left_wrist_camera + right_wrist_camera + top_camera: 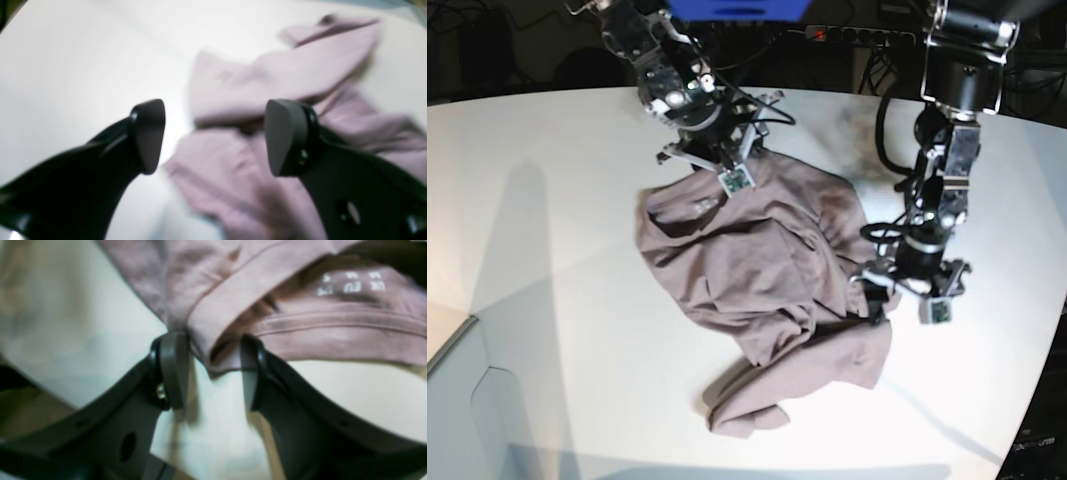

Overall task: Layout the t-shirt on the table in an organized manner, then fold the t-shirt properly
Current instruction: 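Release the fold and grasp the shirt edge near the right gripper with the left gripper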

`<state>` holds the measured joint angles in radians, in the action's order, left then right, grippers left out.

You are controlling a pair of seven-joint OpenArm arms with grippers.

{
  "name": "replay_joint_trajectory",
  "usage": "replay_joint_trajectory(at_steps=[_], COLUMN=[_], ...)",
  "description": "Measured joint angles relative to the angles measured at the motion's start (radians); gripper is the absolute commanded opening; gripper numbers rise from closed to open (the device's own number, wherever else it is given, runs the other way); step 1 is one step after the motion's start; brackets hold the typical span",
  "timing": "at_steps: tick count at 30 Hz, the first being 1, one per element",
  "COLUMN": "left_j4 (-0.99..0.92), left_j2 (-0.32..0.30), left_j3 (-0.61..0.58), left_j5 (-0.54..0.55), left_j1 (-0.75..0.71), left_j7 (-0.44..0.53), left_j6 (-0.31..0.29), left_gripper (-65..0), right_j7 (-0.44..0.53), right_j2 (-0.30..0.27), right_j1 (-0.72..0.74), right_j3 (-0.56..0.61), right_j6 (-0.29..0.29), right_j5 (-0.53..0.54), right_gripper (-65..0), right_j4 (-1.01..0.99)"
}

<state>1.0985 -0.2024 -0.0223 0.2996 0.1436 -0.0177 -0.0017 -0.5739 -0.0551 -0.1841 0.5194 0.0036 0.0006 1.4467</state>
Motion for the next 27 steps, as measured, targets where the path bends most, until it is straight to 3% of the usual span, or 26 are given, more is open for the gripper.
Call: replay_joint_trajectory(at_steps=[9, 13, 17, 21, 27], left_j4=[-0.143, -0.182, -0.189, -0.189, -0.196], left_j2=[0.002, 0.04, 0.085, 0.101, 0.108], left_j3=[0.047, 0.048, 0.045, 0.045, 0.045], left_j5=[-0.002, -0.002, -0.003, -0.003, -0.003], left_j1=[-0.013, -0.012, -0.003, 0.0, 0.0], left_j7=[-0.001, -0.001, -0.002, -0.001, -0.004], left_j6=[-0.002, 0.0, -0.002, -0.001, -0.002], left_gripper=[-19.6, -19.6, -19.6, -19.8, -20.5], right_j7=[0.035, 0.041, 0.016, -0.034, -0.032], right_j2=[0.002, 0.003, 0.002, -0.006, -0.005], right_j1=[-0.031, -0.043, -0.058, -0.083, -0.092], right_j3=[-0.18, -0.227, -0.236, -0.237, -0.235], right_j6=[0.001, 0.001, 0.0, 0.0, 0.0], right_j5=[0.0, 0.0, -0.003, -0.003, -0.003], right_gripper=[-38.7, -38.8, -38.7, -38.7, -38.7], right_j4=[0.01, 0.014, 0.044, 0.097, 0.15])
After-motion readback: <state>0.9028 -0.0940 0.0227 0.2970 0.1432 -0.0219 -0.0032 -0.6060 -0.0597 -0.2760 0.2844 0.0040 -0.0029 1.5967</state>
